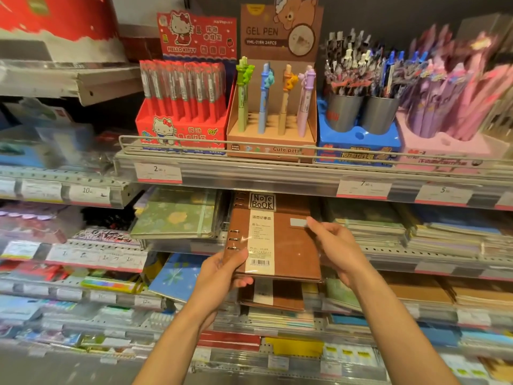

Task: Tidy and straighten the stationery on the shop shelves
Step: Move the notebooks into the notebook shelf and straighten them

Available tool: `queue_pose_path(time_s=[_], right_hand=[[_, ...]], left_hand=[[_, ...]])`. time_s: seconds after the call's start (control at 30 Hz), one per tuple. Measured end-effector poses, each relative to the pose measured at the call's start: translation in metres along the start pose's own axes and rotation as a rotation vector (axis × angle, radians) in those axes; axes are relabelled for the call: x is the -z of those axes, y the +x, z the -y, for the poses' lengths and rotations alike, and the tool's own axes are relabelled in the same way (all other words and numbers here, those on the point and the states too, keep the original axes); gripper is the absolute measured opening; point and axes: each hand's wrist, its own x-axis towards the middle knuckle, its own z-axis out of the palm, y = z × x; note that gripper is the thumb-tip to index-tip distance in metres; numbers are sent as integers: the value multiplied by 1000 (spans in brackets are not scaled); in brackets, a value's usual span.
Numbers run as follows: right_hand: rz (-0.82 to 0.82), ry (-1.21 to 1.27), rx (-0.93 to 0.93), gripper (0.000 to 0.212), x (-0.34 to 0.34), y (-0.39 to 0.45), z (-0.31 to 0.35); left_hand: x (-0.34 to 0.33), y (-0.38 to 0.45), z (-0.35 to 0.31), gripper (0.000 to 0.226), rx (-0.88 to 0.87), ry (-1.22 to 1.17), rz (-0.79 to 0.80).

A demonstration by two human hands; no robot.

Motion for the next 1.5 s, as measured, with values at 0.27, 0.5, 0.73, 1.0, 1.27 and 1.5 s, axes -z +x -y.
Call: queue_pose_path(time_s=[0.27,0.5,0.73,1.0,1.27,1.5], right_hand=[[56,213,-30,60,10,-13,-15],[-18,224,66,67,-1,-3,-17],[-48,44,209,78,8,-15,-26],[-84,-299,374,62,3,-9,-25],[-258,-740,544,56,-16,-2,-35],[-271,-795,699,51,-31,22,-36]], left_hand=[[-25,18,-15,33,-20,-81,-36],[-15,10,-9,40,-172,307,-143],[22,-14,-14,25,-783,1124,-381],[26,21,-49,45,-1022,1575,-229],[26,45,-57,48,-887,1646,-179],[23,61,-49,35,-894,1716,-315]])
